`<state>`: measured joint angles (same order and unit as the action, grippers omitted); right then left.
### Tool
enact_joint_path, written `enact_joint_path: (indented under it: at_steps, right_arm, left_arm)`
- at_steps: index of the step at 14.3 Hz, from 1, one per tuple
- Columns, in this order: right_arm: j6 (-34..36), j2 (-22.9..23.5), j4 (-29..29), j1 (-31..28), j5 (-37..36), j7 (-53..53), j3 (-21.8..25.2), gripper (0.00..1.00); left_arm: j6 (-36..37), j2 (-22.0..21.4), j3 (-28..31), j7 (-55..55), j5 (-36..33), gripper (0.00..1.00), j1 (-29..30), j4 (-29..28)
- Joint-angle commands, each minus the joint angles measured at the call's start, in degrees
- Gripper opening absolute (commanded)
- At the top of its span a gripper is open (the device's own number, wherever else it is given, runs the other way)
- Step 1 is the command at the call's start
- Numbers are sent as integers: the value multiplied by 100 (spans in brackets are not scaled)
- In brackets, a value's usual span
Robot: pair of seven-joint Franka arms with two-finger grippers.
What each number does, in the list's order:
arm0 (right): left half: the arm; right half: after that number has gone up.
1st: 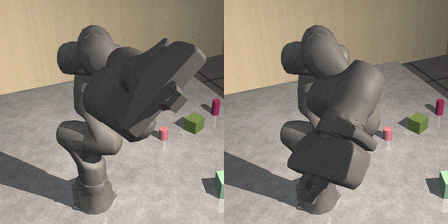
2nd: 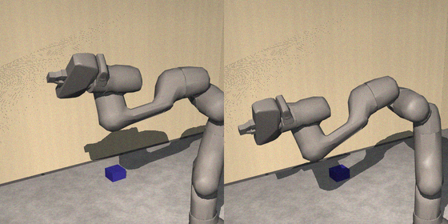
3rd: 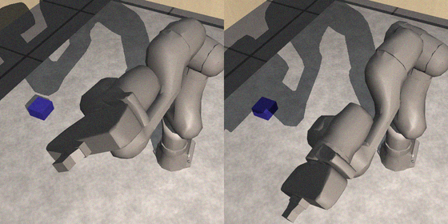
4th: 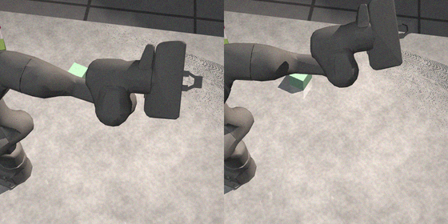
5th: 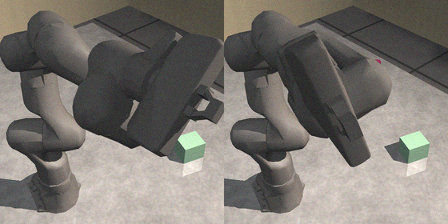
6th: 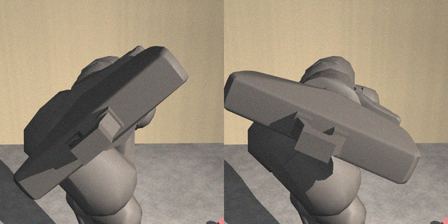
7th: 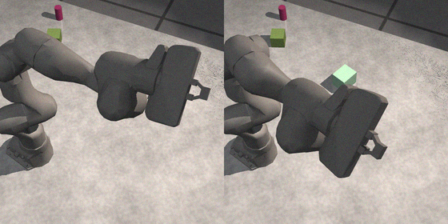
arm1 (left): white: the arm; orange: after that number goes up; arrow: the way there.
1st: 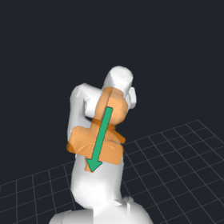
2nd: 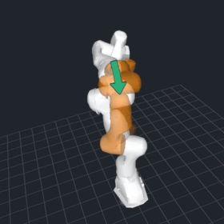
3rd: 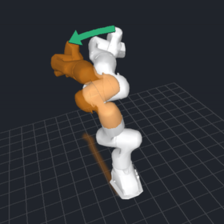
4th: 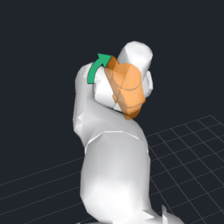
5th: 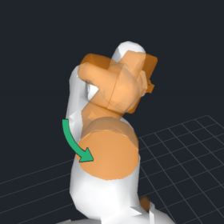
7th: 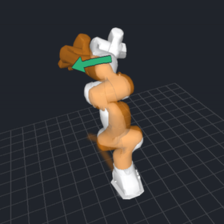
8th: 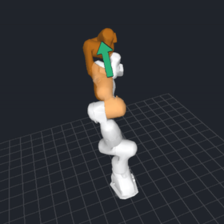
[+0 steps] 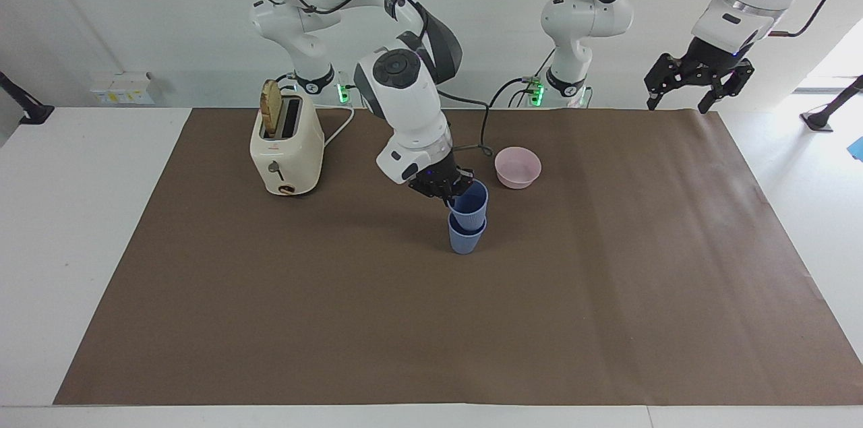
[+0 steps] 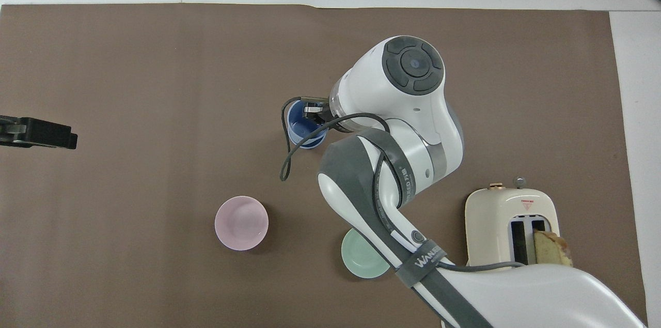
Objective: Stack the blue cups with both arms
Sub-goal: 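Lower the blue cup into the other cup and open the right gripper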
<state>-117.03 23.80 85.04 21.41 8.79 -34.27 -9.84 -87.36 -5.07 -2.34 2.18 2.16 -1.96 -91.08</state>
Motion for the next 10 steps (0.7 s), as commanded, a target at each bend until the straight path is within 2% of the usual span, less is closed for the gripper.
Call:
enact_joint_path:
  at_steps: [1, 10]
  right_arm:
    - [5, -166, 188, -23, 44, -106, -9, 0]
    - [22, -174, 259, -102, -53, -44, 0, 0]
  left_arm:
    - [97, -56, 6, 2, 74, 100, 29, 2]
    - [97, -56, 6, 2, 74, 100, 29, 2]
